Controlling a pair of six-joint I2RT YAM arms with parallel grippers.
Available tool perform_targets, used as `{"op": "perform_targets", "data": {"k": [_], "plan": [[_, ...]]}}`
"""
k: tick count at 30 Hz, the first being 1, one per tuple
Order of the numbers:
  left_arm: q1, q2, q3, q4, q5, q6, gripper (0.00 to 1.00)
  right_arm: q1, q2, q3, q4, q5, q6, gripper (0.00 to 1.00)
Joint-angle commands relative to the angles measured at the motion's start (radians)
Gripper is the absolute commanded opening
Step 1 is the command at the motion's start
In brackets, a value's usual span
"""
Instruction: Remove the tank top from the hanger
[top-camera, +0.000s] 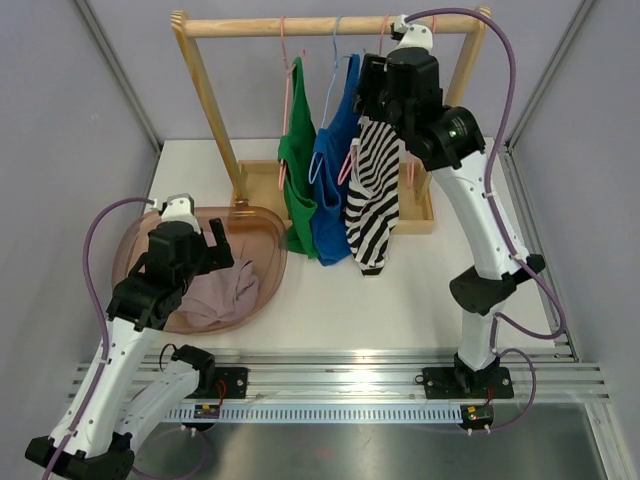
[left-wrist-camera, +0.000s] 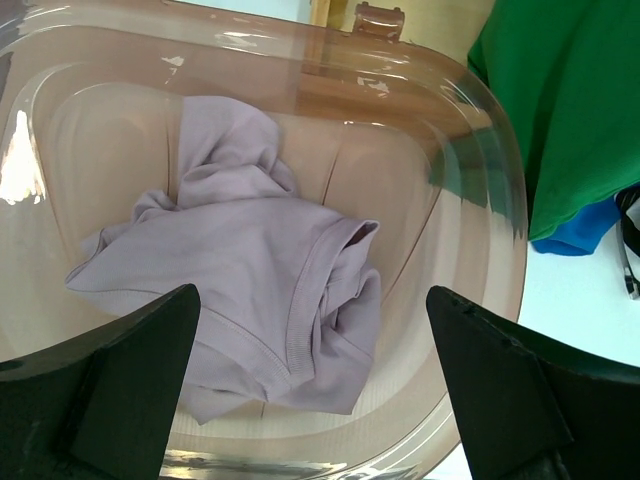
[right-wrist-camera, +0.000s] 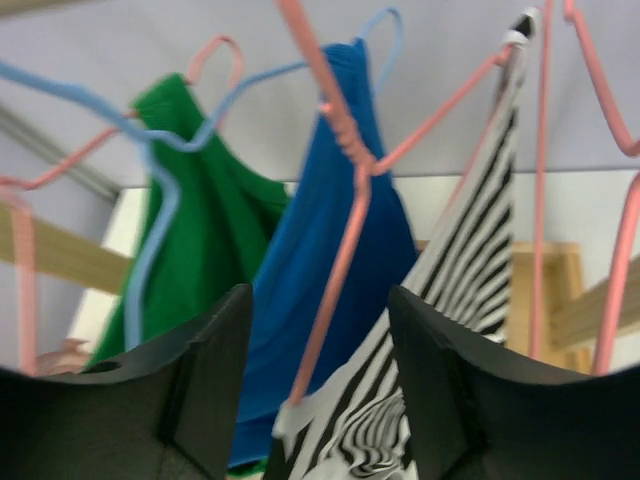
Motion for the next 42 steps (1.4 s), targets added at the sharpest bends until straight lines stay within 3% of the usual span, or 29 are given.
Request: {"op": "perform_targets", "data": {"k": [1, 15, 30, 33, 37, 42], "plan": [[0.004, -0.002, -0.010, 0.063, 0.049, 0.030, 0.99, 0.005, 0.042, 0.063, -0.027, 0.203, -0.072, 0.62], [0.004, -0.002, -0.015, 0.072, 0.091, 0.038, 0.99, 0.005, -0.017, 0.002, 0.015, 0.218, -0.124, 0.00], [0.004, -0.055, 0.008, 0.091, 0.169, 0.043, 0.99, 0.006, -0.156, -0.008, 0.076, 0.037, -0.153, 0.00], [-0.001, -0.065, 0.048, 0.094, 0.221, 0.034, 0.99, 0.005, -0.223, -0.087, 0.074, -0.024, -0.108, 0.00], [-0.028, -0.068, 0.134, 0.131, 0.284, -0.005, 0.99, 0.005, -0.368, -0.324, 0.119, -0.151, -0.051, 0.00], [-0.140, -0.023, 0.221, 0.221, 0.302, -0.046, 0.99, 0.005, -0.587, -0.558, 0.162, -0.256, -0.011, 0.00]]}}
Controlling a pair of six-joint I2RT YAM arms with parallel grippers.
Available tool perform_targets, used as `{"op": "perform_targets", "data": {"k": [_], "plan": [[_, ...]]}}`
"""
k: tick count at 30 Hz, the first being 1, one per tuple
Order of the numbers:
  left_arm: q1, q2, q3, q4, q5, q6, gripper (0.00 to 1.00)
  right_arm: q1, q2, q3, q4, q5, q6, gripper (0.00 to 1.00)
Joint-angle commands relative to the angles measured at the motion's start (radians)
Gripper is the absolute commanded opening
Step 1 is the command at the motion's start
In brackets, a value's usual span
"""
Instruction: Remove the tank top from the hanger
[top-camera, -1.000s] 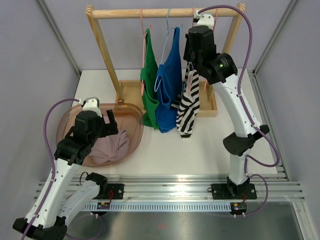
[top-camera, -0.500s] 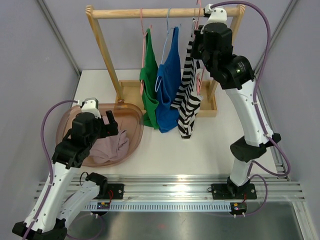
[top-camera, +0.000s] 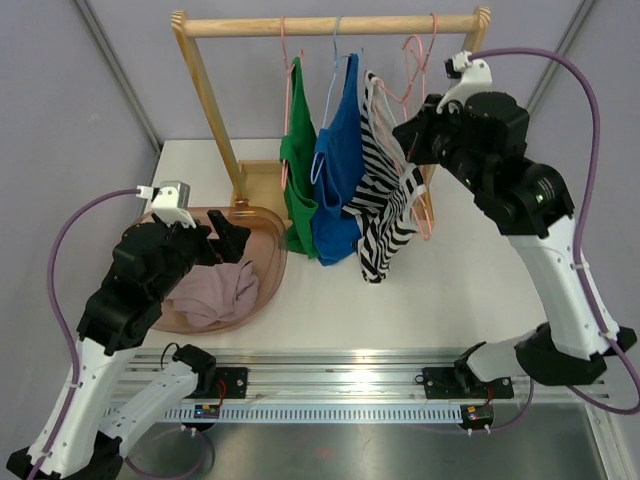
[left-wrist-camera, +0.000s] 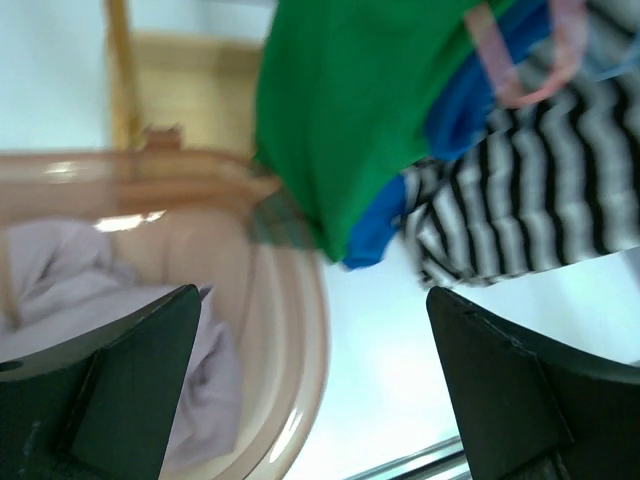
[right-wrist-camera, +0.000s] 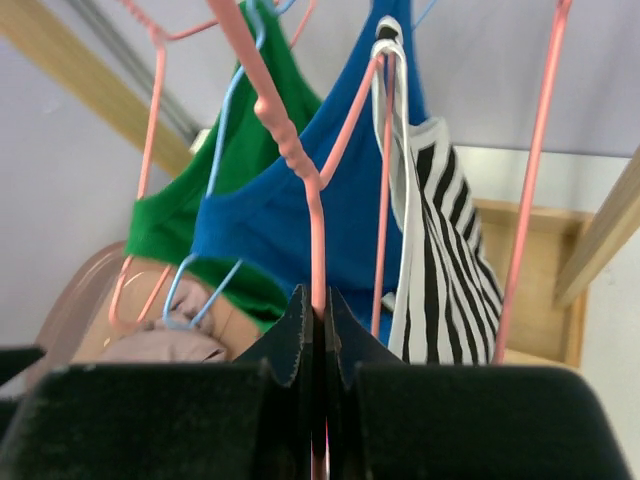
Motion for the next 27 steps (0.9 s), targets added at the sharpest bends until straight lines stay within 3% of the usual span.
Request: {"op": "perform_targets", "data": {"k": [1, 10, 19, 22, 27], "plan": [[-0.070, 0.036, 0.088, 0.150, 0.055, -0.036, 0.99, 0.004, -0.159, -0.160, 0.106, -0.146, 0.053, 0.00], [-0.454, 0.219, 0.234, 0.377, -0.138, 0.067, 0.99, 0.004, -0.481, -0.393, 0.077, -0.415, 0.125, 0.00], [-0.784, 0.518, 0.553, 0.431, -0.348, 0.306, 0.98, 0.004, -0.608, -0.348, -0.057, -0.575, 0.171, 0.00], [-0.810, 0.593, 0.604, 0.427, -0.442, 0.348, 0.93, 0.005, -0.619, -0.323, -0.080, -0.598, 0.174, 0.00], [-0.815, 0.644, 0.631, 0.427, -0.518, 0.368, 0.66, 0.004, -0.635, -0.296, -0.127, -0.581, 0.157, 0.00]]}}
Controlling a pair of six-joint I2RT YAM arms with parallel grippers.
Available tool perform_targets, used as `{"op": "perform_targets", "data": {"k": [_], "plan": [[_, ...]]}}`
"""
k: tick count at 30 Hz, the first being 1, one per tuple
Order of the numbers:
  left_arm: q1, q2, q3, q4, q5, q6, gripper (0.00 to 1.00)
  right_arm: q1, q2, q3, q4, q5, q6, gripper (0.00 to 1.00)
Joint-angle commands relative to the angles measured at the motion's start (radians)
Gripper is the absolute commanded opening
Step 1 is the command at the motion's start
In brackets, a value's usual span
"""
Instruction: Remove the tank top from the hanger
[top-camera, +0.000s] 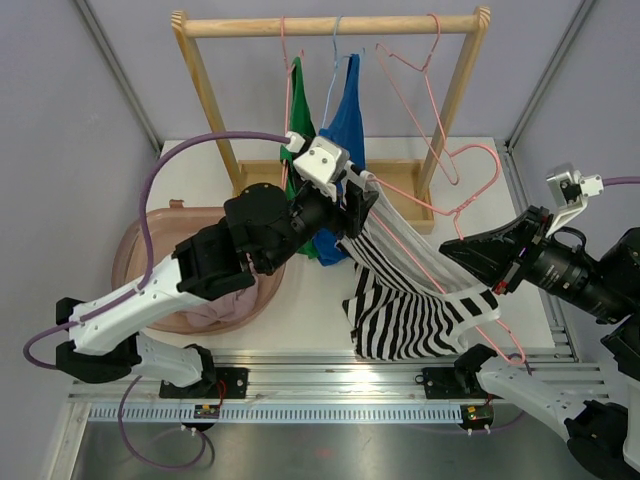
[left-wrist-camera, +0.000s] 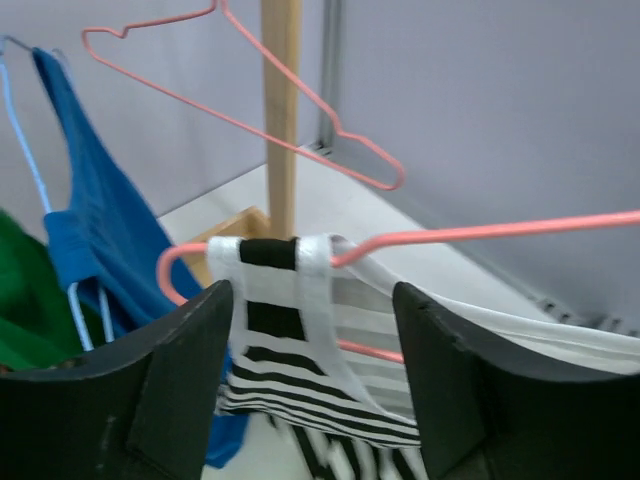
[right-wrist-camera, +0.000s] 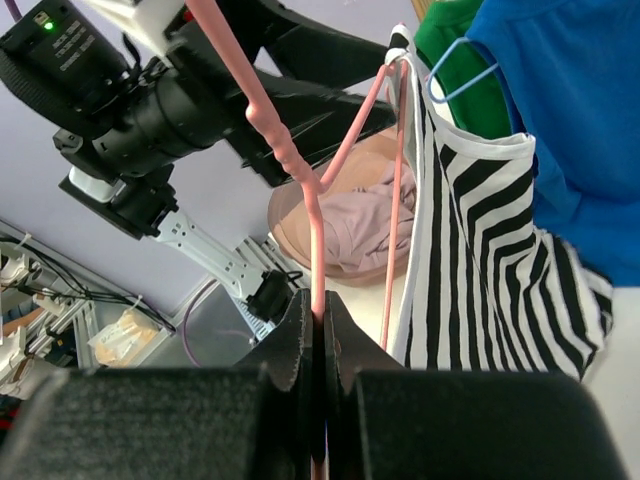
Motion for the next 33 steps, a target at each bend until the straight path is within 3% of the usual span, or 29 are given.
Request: {"op": "perform_targets", "data": {"k": [1, 5, 6, 10, 13, 14, 18, 21, 27, 33], "plan": [[-0.003, 0.028, 0.042, 0.039, -0.132, 0.048, 0.64, 0.003, -0.018, 0.047, -0.005, -0.013, 0.000, 0.00], [-0.003, 0.025, 0.030, 0.042, -0.143, 0.073, 0.63, 0.003, -0.032, 0.050, -0.005, 0.034, -0.014, 0.00], [-0.003, 0.025, 0.025, 0.044, -0.145, 0.076, 0.42, 0.003, -0.032, 0.053, -0.005, 0.025, -0.013, 0.00], [-0.002, 0.038, 0.031, 0.045, -0.206, 0.094, 0.26, 0.003, -0.032, 0.059, 0.006, 0.000, -0.011, 0.00], [-0.002, 0.054, 0.045, 0.042, -0.279, 0.099, 0.04, 0.003, -0.035, 0.064, -0.012, 0.026, -0.031, 0.00], [-0.002, 0.055, 0.044, 0.039, -0.305, 0.096, 0.01, 0.003, -0.032, 0.064, -0.023, 0.034, -0.040, 0.00], [0.001, 0.022, 0.016, 0.052, -0.508, 0.059, 0.00, 0.003, -0.042, 0.032, -0.071, 0.009, -0.120, 0.00], [0.040, -0.030, -0.005, -0.008, -0.608, -0.051, 0.00, 0.003, -0.079, -0.023, -0.079, -0.133, -0.163, 0.00], [0.179, -0.101, -0.022, -0.207, -0.479, -0.266, 0.00, 0.003, -0.139, -0.086, -0.048, -0.276, -0.249, 0.00], [0.225, -0.164, -0.057, -0.246, -0.373, -0.297, 0.00, 0.003, -0.124, -0.117, -0.049, -0.203, -0.283, 0.00]]}}
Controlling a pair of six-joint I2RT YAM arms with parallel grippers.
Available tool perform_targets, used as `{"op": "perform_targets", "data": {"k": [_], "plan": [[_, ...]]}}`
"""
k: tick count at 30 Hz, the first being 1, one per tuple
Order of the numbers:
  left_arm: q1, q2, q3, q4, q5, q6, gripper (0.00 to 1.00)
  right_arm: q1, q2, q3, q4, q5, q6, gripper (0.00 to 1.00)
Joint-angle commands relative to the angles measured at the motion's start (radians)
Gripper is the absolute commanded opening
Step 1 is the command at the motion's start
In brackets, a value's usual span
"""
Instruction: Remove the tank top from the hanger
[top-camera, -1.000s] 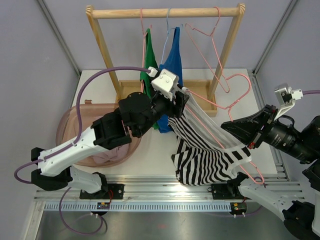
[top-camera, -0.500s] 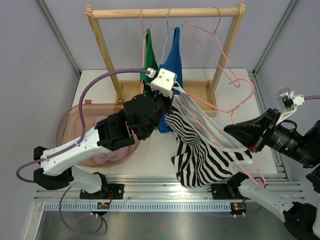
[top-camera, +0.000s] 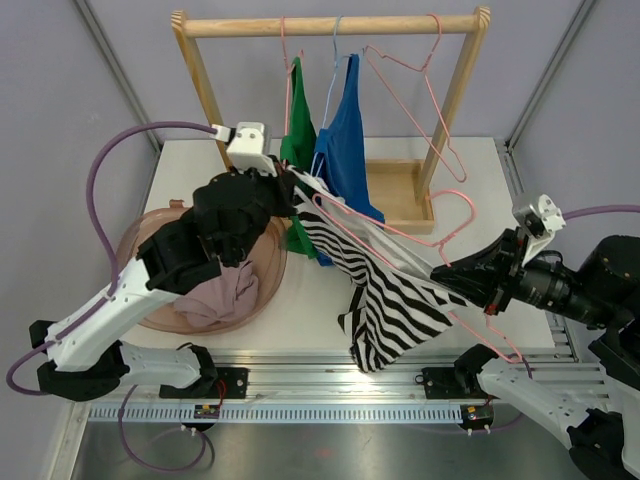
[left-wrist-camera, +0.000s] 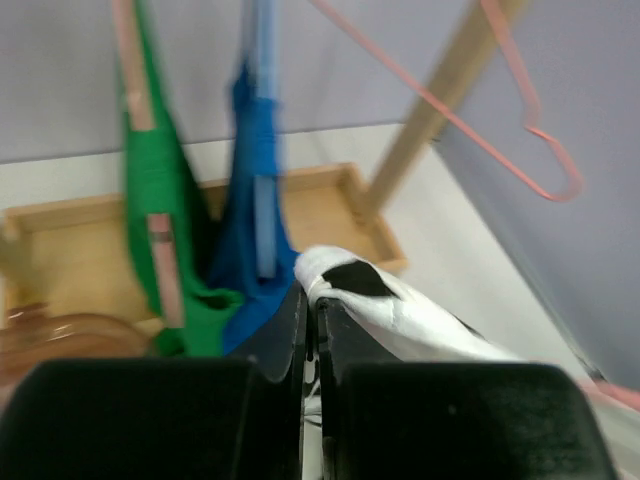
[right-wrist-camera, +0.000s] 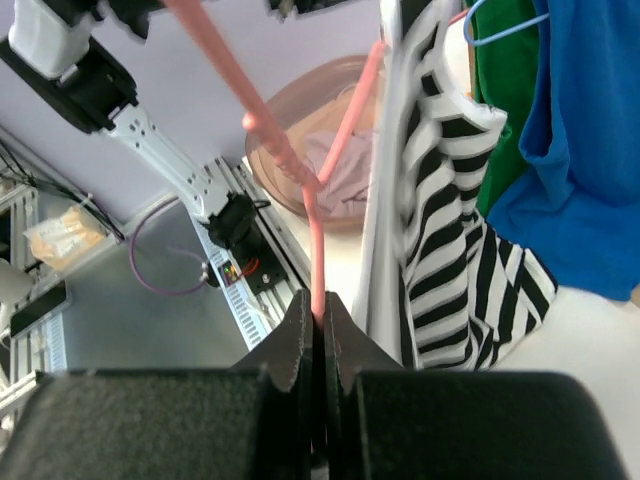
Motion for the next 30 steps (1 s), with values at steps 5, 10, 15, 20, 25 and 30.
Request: {"op": "perform_targets", "data": {"k": [5, 10, 15, 20, 25, 30], "plan": [[0.089, -0.176, -0.165, 0.136, 0.073, 0.127, 0.00, 0.008, -0.029, -0.047, 0.050, 0.006, 0.002, 0.00], [0.101, -0.133, -0.152, 0.014, -0.072, 0.043, 0.00, 0.006, -0.058, -0.066, 0.141, -0.071, -0.035, 0.00], [0.104, -0.152, -0.256, 0.016, -0.003, -0.050, 0.00, 0.006, -0.249, -0.299, 0.548, -0.022, 0.020, 0.00], [0.099, -0.234, -0.461, 0.250, 0.346, -0.075, 0.00, 0.008, -0.345, -0.599, 0.952, 0.124, 0.130, 0.00], [-0.035, -0.256, -0.641, 0.451, 0.595, 0.032, 0.00, 0.006, -0.285, -0.820, 1.496, 0.269, 0.212, 0.00], [-0.089, -0.207, -0.689, 0.416, 0.466, 0.014, 0.00, 0.006, -0.176, -0.829, 1.521, 0.475, 0.175, 0.00]]}}
